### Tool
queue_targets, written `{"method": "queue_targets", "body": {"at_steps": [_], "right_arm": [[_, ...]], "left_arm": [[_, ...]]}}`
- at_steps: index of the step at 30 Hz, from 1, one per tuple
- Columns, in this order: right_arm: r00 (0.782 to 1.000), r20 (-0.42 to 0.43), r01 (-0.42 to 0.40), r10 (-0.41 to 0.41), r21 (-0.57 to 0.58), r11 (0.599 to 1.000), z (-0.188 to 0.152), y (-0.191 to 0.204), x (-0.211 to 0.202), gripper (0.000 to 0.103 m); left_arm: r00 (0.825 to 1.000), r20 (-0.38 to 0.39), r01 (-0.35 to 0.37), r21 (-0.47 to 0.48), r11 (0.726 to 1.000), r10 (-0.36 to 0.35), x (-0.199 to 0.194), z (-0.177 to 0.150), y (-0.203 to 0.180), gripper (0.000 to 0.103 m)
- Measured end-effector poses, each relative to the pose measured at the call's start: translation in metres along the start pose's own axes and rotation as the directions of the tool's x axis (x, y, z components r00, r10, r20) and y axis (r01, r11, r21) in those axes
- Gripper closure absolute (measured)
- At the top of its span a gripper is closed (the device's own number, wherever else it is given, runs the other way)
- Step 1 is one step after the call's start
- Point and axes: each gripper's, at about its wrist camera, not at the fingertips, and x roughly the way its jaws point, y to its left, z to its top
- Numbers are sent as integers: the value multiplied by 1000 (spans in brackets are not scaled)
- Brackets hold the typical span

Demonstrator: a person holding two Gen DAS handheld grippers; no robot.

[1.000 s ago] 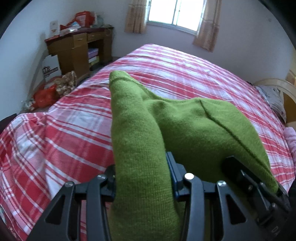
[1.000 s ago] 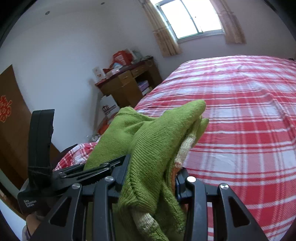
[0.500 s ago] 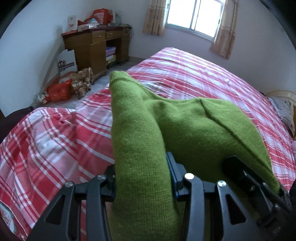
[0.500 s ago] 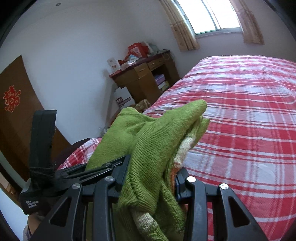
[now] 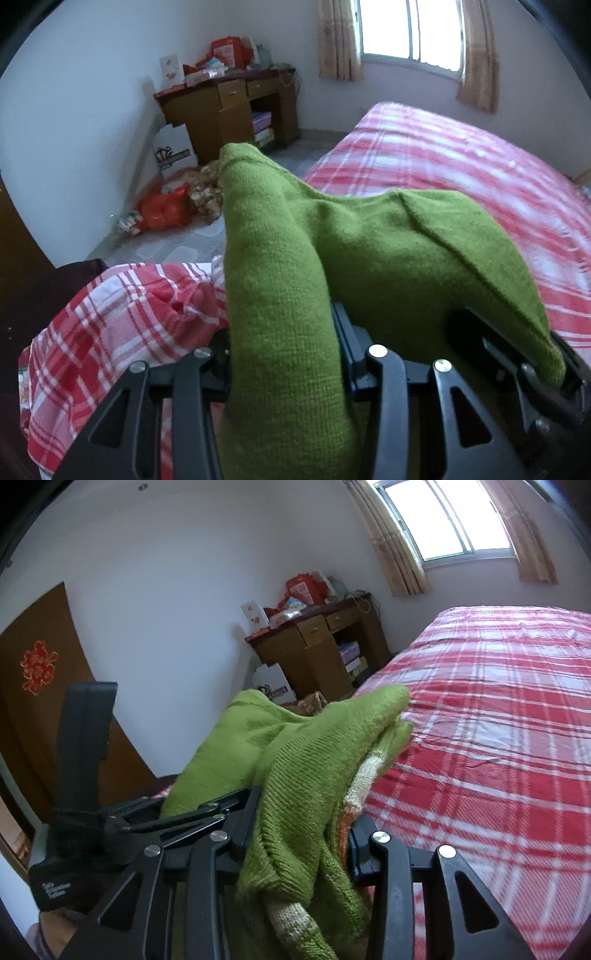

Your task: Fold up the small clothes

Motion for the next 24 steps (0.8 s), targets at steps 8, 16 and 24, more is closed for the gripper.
{"method": "queue_targets", "body": {"at_steps": [8,16,24], "right_arm": [[994,-108,42,-32,90,995,0,-30,33,65],[977,-202,-30,72,203,979,-3,-56,33,43],[967,-230,-73,108,155,985,-42,-40,-13,42]], "left_arm": [[1000,-11,8,-44,999,-9,18,0,7,56],[974,-78,196,-196,961,-214,15,-3,40,51],[944,-29,312,-244,918,-328,-34,-46,59,35]]}}
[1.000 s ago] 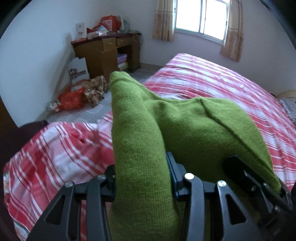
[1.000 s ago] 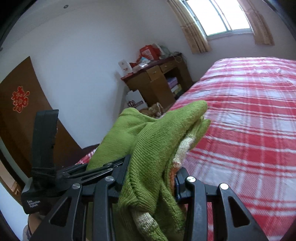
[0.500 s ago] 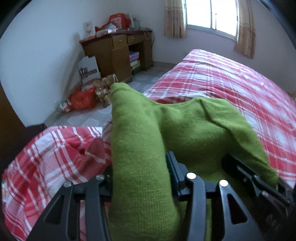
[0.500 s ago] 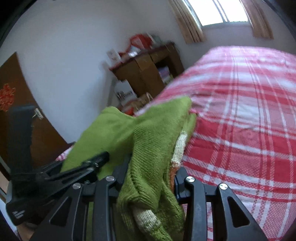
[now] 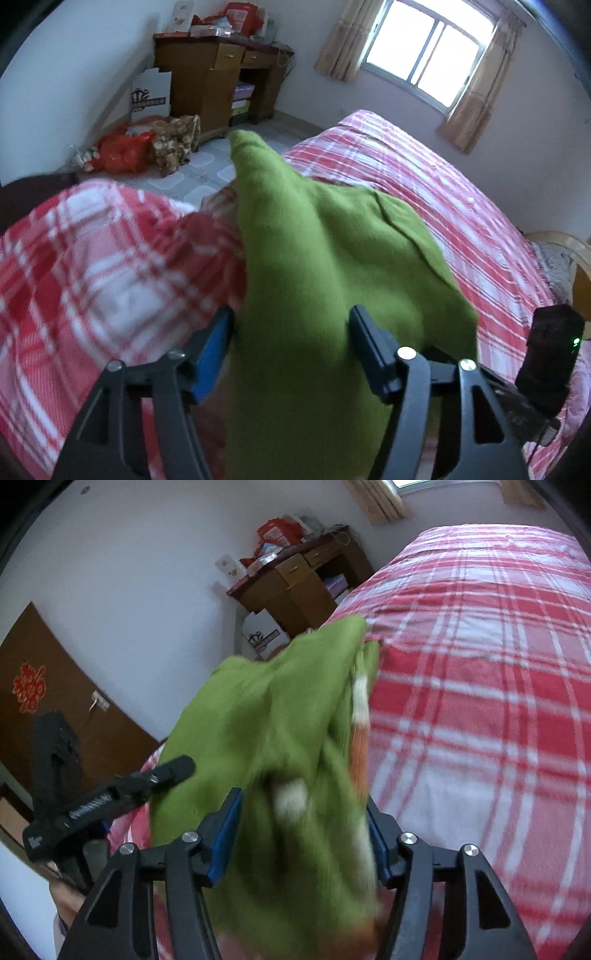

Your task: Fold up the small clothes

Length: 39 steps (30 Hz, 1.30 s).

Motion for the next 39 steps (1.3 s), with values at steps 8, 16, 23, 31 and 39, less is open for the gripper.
{"method": "queue_targets", "body": {"at_steps": [8,16,23,31,39], "right_arm": [[996,-60,-54,60,100,994,-28,9,-12,79],[990,-66,-105,123,230,967,-43,-3,-15,82],[999,-27,-31,36,146,989,-60,10,-28,77],[992,39,111,-116,110,988,-92,31,-75,67],[943,193,281,-273,-15,960,-111,77,-137,35]], "left_arm": [[998,-56,10,-22,1000,-12,3,-30,-3,47],[990,-117,-78,-2,997,77,0,-24,-5,57],[974,-52,-216,108,970,222,-8,-44,-17,51],[958,-21,-282,136,950,287,-29,-69,-18,49],[932,126,-357,168,919,340,-72,-89,-39,24]]}}
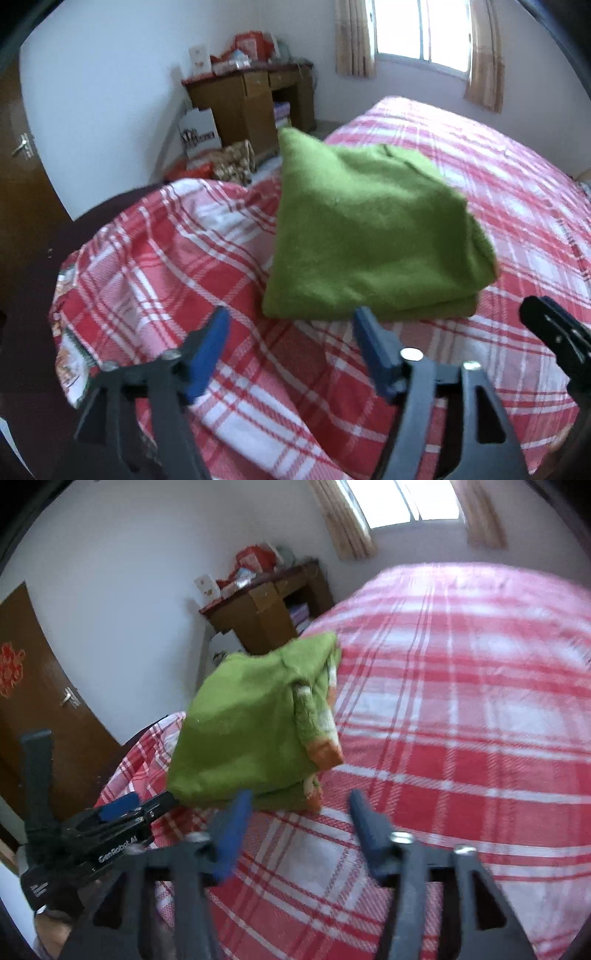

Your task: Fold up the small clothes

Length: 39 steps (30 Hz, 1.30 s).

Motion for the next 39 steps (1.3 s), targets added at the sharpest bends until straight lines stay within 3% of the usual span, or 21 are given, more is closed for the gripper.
{"method": "queue_targets", "body": {"at_steps": [2,4,9,14,18,21,28,39], "right_arm": [[999,32,32,-31,-24,999,3,6,-14,35],[997,47,62,-60,-37,997,5,14,-22,35],[986,77,151,-146,-62,987,2,24,-47,35],[981,49,193,-190,-69,979,0,29,-60,34],[977,43,209,-207,-64,976,-1,33,-76,33],[974,85,218,-212,-73,973,0,40,-96,33],[972,182,170,-149,-102,980,10,64,-138,22],[938,324,172,-123,-127,977,30,93,-182,19]], "left_arm": [[999,31,-15,2,1000,15,-13,-2,-1,11],[999,40,-16,8,1000,16,-21,-4,-4,6],[1000,-15,0,45,999,0,-28,-15,-16,6],[999,-46,21,53,998,-19,-44,-26,-24,6],[1000,-9,14,58,998,-13,-67,-20,-24,5],[997,76,-15,43,999,11,-93,-11,-16,0],[961,257,-95,-34,995,100,-147,4,10,0],[894,434,-79,-82,993,107,-202,9,29,0]]}}
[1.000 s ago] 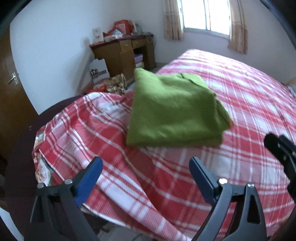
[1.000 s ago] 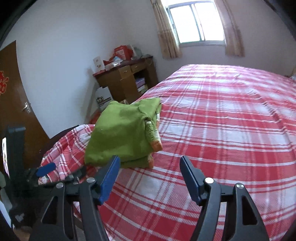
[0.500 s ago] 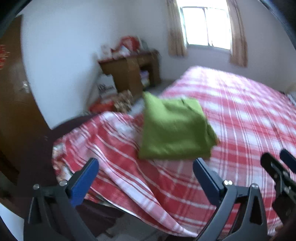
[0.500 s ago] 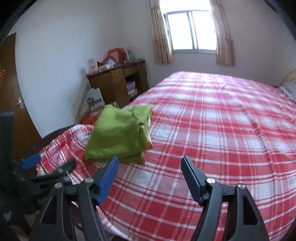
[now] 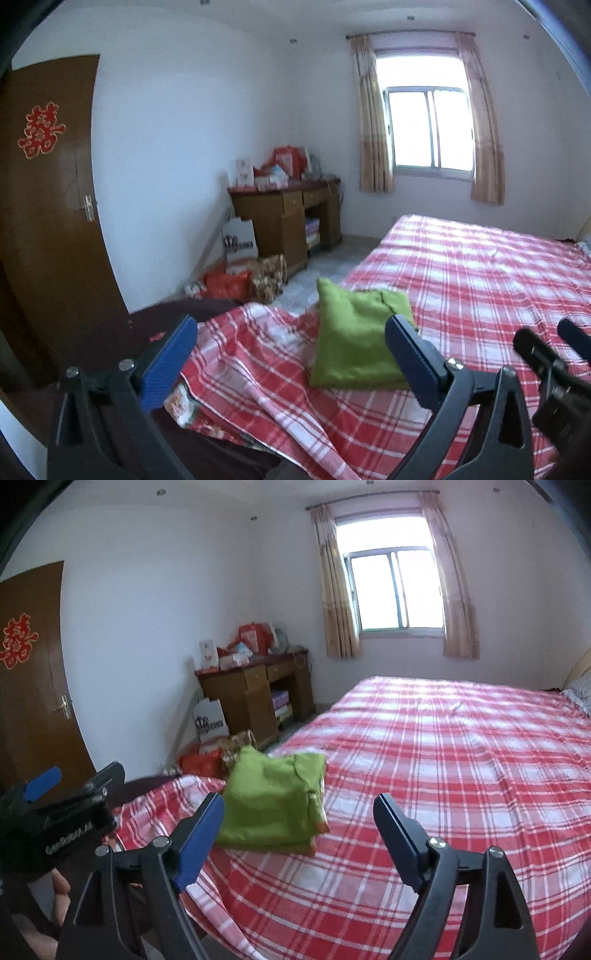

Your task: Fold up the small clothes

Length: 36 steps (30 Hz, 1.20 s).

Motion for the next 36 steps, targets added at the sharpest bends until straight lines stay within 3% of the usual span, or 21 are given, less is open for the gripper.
{"method": "queue_targets", "body": {"at_steps": [6,13,36], "right_arm": [[994,111,-5,6,-9,1000,33,14,-18,15],[984,176,13,-9,-20,1000,27,29,-29,13],[988,147,28,-35,51,998,14,12,-23,12]], "left_arm": [[997,73,-29,15,999,28,-15,7,1,0],[992,124,-31,26,999,28,-23,9,2,0],[997,74,-36,59,998,31,-15,4,-9,0]]}}
